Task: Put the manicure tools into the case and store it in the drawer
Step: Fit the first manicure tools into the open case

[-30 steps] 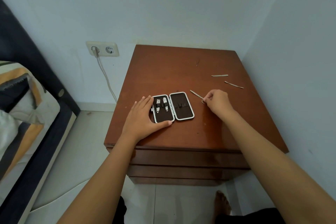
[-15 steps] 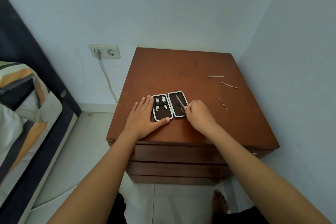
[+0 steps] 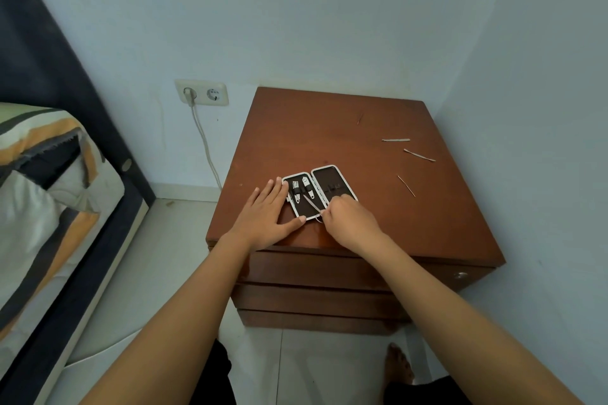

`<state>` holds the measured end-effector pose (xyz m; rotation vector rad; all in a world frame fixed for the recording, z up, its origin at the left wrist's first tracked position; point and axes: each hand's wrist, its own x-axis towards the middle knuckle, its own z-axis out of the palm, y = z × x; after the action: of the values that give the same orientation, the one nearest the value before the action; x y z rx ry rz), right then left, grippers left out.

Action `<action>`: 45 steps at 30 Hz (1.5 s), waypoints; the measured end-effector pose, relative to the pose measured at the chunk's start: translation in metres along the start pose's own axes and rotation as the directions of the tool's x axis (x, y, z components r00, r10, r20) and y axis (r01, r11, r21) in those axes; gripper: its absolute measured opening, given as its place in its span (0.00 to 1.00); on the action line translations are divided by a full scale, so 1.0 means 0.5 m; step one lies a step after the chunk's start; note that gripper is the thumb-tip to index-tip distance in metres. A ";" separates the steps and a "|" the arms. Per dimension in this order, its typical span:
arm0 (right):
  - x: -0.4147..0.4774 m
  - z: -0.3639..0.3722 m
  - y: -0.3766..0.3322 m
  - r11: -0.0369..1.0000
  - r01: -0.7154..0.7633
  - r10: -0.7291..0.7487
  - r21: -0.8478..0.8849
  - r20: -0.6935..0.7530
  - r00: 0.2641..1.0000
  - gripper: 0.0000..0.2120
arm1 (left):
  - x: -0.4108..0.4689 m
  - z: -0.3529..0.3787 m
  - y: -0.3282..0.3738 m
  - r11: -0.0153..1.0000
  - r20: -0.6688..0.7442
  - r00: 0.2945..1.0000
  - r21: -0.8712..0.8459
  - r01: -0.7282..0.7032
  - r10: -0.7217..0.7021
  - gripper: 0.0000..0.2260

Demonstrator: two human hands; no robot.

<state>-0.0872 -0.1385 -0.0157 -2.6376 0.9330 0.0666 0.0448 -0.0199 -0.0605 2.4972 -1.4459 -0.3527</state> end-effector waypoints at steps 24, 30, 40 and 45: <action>-0.001 0.065 0.024 0.928 0.369 -0.320 0.053 -0.393 0.862 0.11 | -0.004 0.015 -0.003 0.998 -0.073 0.997 0.060 -0.016 0.020 0.44; 0.037 0.041 0.054 0.914 0.307 -0.148 0.267 -0.483 0.863 0.14 | -0.010 0.017 0.004 0.999 -0.140 0.990 0.036 0.002 0.004 0.42; 0.325 -0.007 0.134 0.995 -0.071 0.088 0.077 -0.251 0.964 0.27 | -0.007 0.022 0.002 0.999 -0.196 0.981 0.034 0.016 -0.009 0.42; 0.426 -0.019 0.136 0.993 -0.108 0.114 0.037 -0.257 0.960 0.30 | -0.004 0.026 0.002 0.999 -0.224 0.974 0.032 0.025 -0.017 0.42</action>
<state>0.0370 -0.3192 -0.0605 -2.6129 1.1576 -0.2662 0.0388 -0.0200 -0.0722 2.4867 -1.3474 -0.0469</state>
